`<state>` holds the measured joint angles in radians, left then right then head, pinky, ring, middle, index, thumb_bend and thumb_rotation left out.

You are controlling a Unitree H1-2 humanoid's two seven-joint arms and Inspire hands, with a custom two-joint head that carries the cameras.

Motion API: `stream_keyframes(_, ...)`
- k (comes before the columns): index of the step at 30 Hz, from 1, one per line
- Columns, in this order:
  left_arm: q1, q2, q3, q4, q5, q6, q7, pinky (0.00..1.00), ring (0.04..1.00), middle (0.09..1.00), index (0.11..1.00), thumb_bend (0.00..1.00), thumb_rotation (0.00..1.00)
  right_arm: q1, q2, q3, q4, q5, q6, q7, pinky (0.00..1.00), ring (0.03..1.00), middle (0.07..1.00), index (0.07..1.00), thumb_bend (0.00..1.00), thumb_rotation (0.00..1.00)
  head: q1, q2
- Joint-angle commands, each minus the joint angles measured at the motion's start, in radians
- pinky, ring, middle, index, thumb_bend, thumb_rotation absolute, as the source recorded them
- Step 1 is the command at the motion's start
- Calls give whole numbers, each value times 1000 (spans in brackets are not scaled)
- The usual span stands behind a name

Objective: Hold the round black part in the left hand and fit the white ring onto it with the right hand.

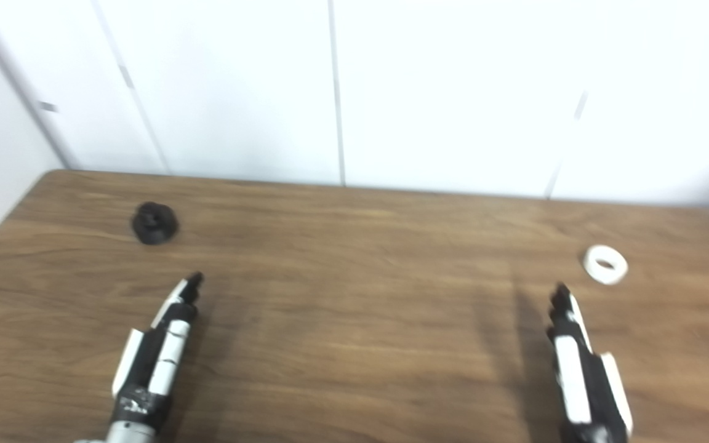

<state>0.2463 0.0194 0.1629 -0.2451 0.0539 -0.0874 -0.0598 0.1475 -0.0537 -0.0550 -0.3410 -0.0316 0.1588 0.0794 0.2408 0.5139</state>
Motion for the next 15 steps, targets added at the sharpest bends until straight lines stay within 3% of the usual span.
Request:
stream_keyframes(1, 83, 4, -12, -4, 7, -45, 11, 1000, 999, 986, 954, 481, 893, 38, -26, 2, -18, 10, -52, 6, 1000, 1000, 1000, 1000, 457, 1000, 12, -10)
stream_keyframes(7, 83, -3, -23, 7, 13, -42, 25, 1000, 999, 983, 950, 481, 880, 37, -29, -2, -17, 22, -39, 20, 1000, 1000, 1000, 1000, 432, 1000, 37, -38)
stream_keyframes(15, 74, 8, -31, 36, 4, -72, 21, 1000, 1000, 990, 953, 494, 860, 29, -36, -5, 20, 32, -83, 32, 1000, 1000, 1000, 1000, 453, 1000, 43, -48)
